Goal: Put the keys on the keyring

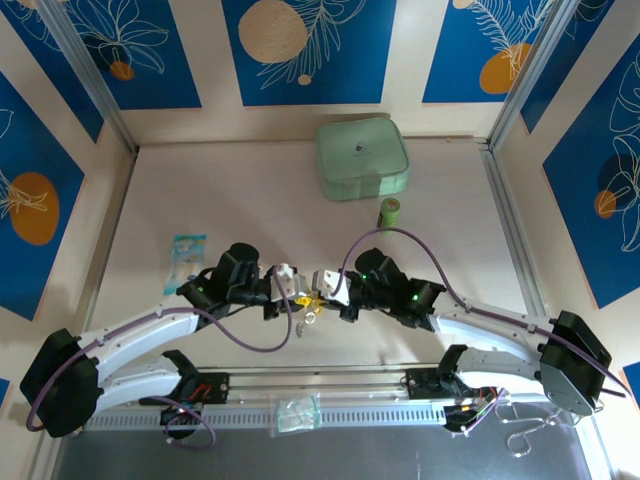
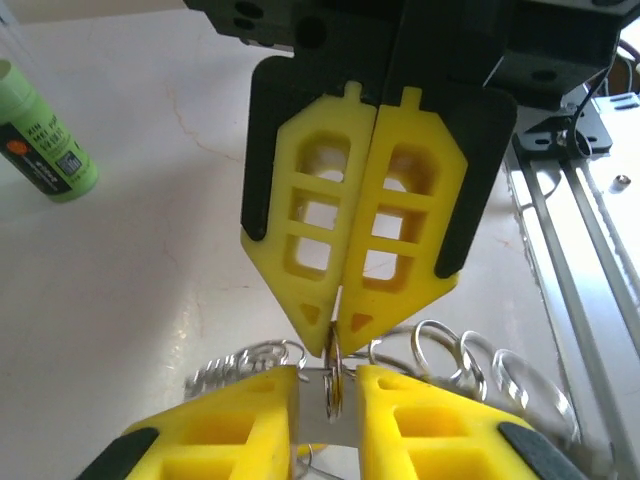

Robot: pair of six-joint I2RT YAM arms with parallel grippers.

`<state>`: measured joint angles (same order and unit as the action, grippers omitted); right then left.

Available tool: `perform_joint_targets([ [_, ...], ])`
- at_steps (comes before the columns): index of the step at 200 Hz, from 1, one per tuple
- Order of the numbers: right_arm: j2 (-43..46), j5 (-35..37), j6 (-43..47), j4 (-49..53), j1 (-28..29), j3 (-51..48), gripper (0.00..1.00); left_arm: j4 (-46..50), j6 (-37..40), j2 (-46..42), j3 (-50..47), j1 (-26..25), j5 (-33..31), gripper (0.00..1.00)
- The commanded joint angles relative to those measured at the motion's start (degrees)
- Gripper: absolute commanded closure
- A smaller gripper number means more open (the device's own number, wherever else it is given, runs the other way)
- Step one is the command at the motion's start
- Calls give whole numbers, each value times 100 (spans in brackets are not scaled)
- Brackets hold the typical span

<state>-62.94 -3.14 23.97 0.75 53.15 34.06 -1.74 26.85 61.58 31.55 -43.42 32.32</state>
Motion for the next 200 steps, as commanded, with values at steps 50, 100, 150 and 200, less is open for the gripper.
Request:
perform_joint_targets([
  [50, -87, -523, -103, -392, 20, 23, 100, 73, 133, 222, 185, -53, 156, 95],
  [100, 452, -206, -520, -461, -229, -239, 68, 94, 185, 30, 145, -47, -45, 100],
  [150, 1856, 181, -2366, -825, -1215, -978, 45, -580, -520, -616, -144, -48, -1324, 100],
  [200, 1676, 1016, -3064, -596, -1237, -792, 45, -451, -975, -941, 39, -48, -2340, 100],
])
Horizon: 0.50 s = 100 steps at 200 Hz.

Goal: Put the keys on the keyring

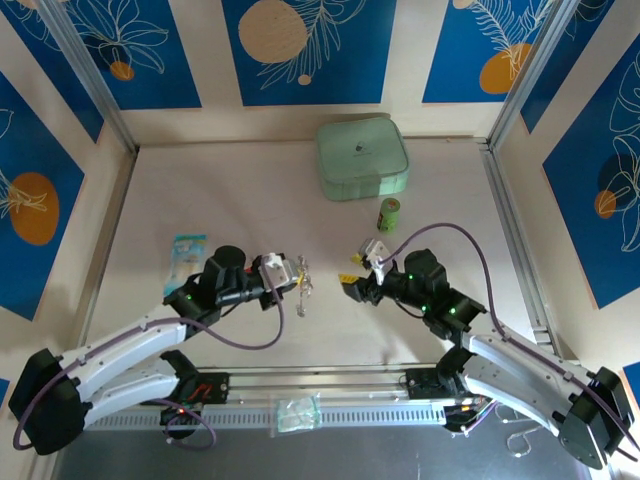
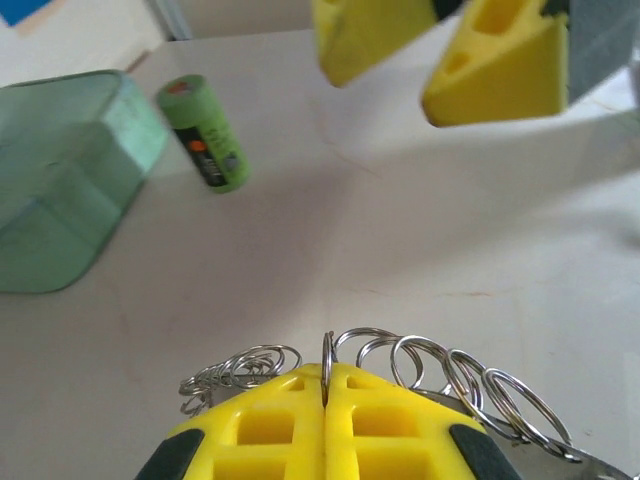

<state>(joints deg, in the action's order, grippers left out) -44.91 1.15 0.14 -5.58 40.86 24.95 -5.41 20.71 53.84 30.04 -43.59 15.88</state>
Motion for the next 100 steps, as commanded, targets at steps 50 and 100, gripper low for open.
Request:
perform_joint_targets([
  [50, -1082, 993, -2349, 525, -210, 980, 46, 122, -618, -637, 321, 124, -2193, 100],
  [100, -3003, 290, -3002, 1518, -172, 2648, 52, -22, -920, -1014, 173, 706, -3509, 100],
])
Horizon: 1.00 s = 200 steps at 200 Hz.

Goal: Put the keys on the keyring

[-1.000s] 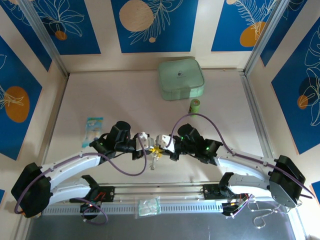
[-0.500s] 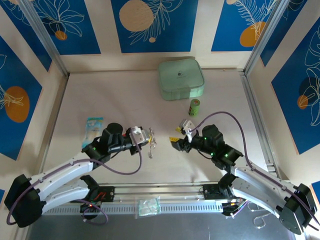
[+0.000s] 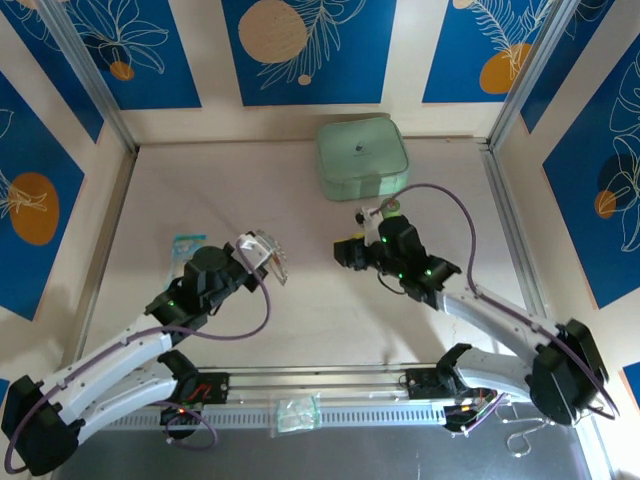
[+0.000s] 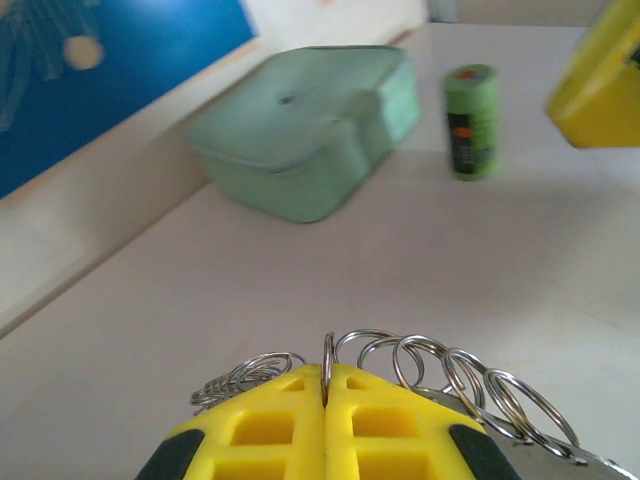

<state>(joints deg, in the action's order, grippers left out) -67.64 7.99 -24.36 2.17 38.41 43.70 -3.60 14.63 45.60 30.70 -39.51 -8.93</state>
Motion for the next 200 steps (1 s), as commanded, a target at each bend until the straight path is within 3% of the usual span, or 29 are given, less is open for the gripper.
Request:
perform_joint_targets([
  [1, -771, -403, -552, 776, 80, 811, 52, -207, -330, -191, 101, 313, -1052, 100],
  [101, -4962, -220, 123, 2858, 1318, 4723, 49, -629, -1499, -538, -247, 2075, -2146, 100],
  [143, -6152, 155, 242, 3492, 1658, 6099, 52, -739, -1472, -661, -341, 2230, -2288, 100],
  [200, -6793, 686, 340, 4093, 1871, 6960, 63, -826, -1406, -733, -382, 2249, -2335, 100],
])
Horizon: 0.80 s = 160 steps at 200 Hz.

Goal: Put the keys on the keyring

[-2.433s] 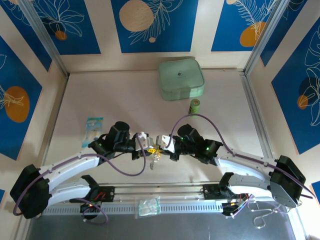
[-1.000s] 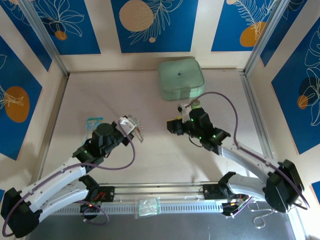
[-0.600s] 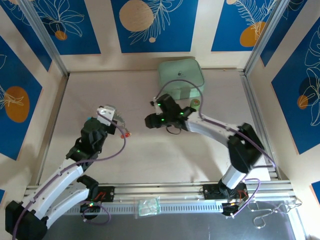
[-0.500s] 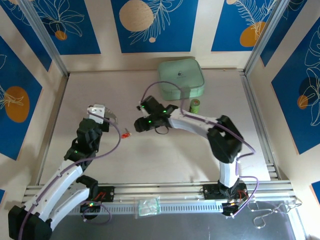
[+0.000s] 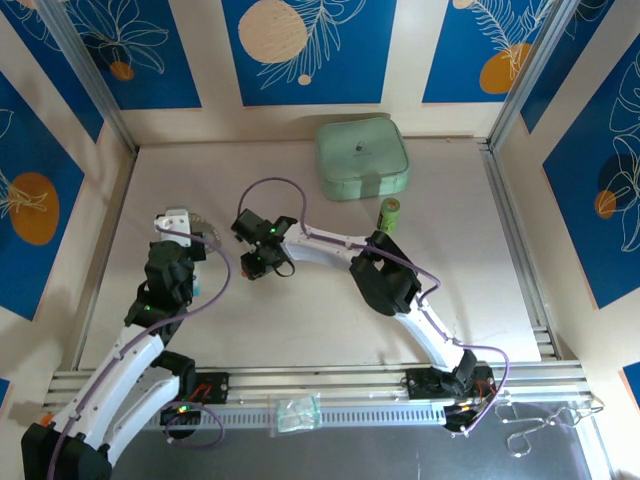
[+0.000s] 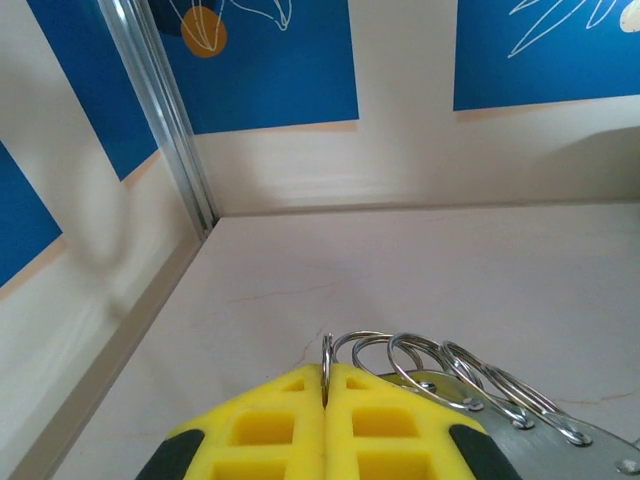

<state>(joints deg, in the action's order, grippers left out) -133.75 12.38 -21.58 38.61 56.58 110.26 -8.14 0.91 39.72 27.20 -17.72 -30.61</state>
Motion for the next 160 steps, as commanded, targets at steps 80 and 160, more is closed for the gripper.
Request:
perform_joint_targets([
  [80, -494, 335, 31, 731, 64, 681, 79, -399, -29, -142, -55, 69, -77, 100],
  [160, 278, 686, 62, 545, 162, 89, 100, -408, 74, -133, -51, 67, 141, 100],
])
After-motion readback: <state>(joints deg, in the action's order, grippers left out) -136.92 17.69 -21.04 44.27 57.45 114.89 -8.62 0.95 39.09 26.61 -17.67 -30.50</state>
